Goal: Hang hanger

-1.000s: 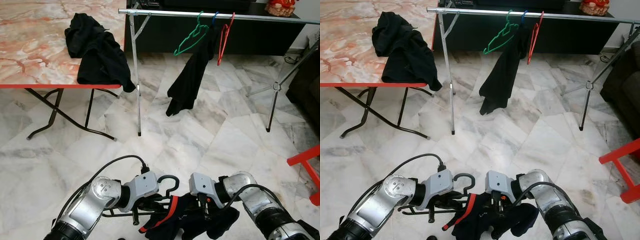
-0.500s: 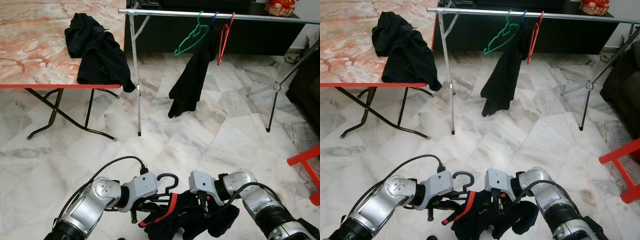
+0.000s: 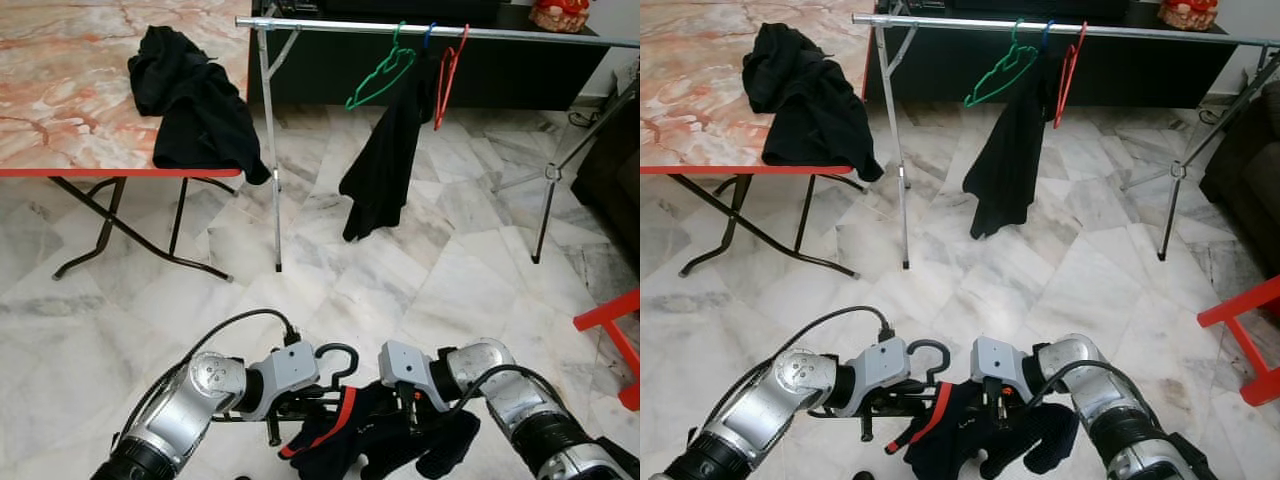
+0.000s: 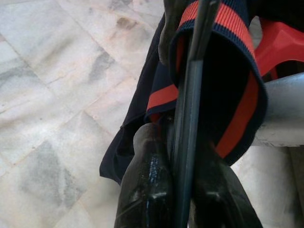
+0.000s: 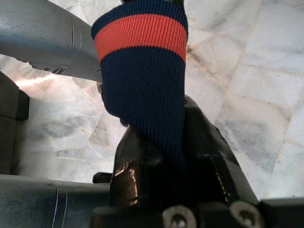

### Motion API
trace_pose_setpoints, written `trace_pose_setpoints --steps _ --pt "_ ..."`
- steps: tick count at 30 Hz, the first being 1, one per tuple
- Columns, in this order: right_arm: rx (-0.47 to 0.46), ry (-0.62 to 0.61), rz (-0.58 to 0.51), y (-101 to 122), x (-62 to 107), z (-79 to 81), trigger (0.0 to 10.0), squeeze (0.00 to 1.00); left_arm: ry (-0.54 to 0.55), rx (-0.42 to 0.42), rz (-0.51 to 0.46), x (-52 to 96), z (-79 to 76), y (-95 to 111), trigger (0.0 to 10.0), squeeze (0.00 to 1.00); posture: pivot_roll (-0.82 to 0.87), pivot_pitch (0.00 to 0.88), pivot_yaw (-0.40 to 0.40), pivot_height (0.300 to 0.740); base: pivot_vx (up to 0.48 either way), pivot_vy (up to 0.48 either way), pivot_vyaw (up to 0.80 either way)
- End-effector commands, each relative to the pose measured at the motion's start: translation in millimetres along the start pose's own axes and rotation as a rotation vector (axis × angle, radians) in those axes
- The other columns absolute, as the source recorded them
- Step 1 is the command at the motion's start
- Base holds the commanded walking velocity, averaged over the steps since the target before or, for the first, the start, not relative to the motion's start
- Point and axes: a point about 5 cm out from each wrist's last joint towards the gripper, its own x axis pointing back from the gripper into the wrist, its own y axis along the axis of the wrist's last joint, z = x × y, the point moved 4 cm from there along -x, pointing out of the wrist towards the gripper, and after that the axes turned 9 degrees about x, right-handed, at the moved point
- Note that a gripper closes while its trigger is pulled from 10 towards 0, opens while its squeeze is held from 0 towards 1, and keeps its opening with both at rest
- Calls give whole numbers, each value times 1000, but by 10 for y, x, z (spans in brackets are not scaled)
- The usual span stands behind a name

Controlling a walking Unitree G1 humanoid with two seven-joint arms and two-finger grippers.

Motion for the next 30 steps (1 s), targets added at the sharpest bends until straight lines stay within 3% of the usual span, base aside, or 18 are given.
trace_pose_setpoints --steps 1,13,18,19,20,27,28,29,30 --pt "16 -12 -45 77 11 -18 10000 0 -27 12 -12 -36 -47 12 0 0 21 202 -101 740 0 0 0" --pt "15 -6 -73 117 -4 -11 10000 0 -38 30 -32 -22 -56 23 0 0 23 202 -100 740 0 0 0" --pt "2 -13 -167 252 12 -47 10000 0 -42 22 -32 -25 -53 39 0 0 25 199 -101 740 0 0 0" --pt "-8 -9 -177 260 19 -48 10000 192 -43 20 -31 -25 -52 41 0 0 25 199 -101 740 0 0 0" --pt "-20 3 -189 266 30 -42 10000 1000 -44 20 -31 -25 -49 43 0 0 25 198 -101 740 0 0 0" --pt "-25 2 -218 272 43 -26 10000 1000 -43 21 -29 -23 -44 36 0 0 27 196 -101 740 0 0 0" --pt "-30 0 -233 287 43 -28 10000 129 -44 22 -28 -24 -46 34 0 0 27 196 -101 740 0 0 0" --pt "-49 -6 -276 329 45 -32 10000 0 -48 24 -27 -26 -58 28 0 0 27 193 -98 740 0 0 0" --pt "-54 -7 -287 339 45 -33 10000 0 -49 25 -27 -27 -61 26 0 0 27 193 -98 740 0 0 0"
